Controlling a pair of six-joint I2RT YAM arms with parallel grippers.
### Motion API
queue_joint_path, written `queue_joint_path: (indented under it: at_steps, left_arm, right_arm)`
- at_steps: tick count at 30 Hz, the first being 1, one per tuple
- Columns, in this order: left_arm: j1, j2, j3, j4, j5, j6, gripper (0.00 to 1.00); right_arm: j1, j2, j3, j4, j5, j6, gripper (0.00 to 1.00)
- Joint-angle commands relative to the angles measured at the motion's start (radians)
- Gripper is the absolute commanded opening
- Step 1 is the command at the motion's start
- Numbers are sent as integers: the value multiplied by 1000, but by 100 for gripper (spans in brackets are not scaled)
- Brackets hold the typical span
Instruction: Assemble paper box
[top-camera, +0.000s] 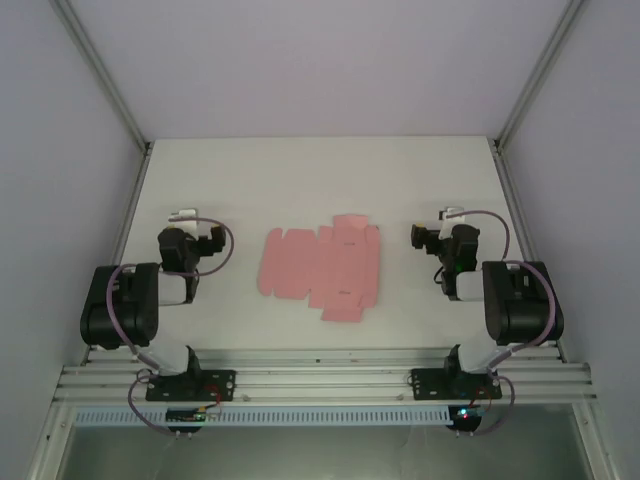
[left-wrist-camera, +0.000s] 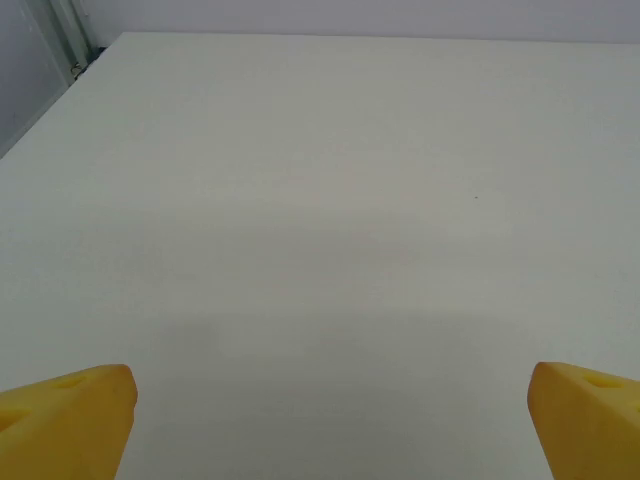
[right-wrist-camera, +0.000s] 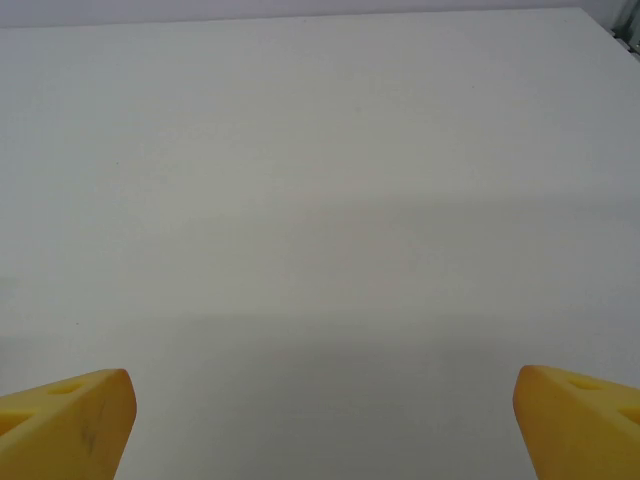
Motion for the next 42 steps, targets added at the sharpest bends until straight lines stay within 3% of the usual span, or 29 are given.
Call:
queue_joint_path:
  at_steps: [1,26,31,34,37,42]
  left_arm:
    - [0,-25,-4,-7,17,22,100]
    - [0,-27,-3,-3,16,20,100]
    - [-1,-102,22,-121,10,17,100]
    - [-1,-158,45,-221,7,4,100]
    - [-17,-253,117,-450,33,-68,100]
    - [-122,-397,192,-708,76,-160,99]
  right_arm:
    - [6,-22,-10,-23,16,22,99]
    - [-2,-24,-13,-19,-5,24,99]
    - [-2,-76,-13,-56,32,34,99]
    - [4,-171,32,-194,73,14,99]
    - [54,-280,99,-396,116,3,99]
    - [205,-395,285,-861,65,152,99]
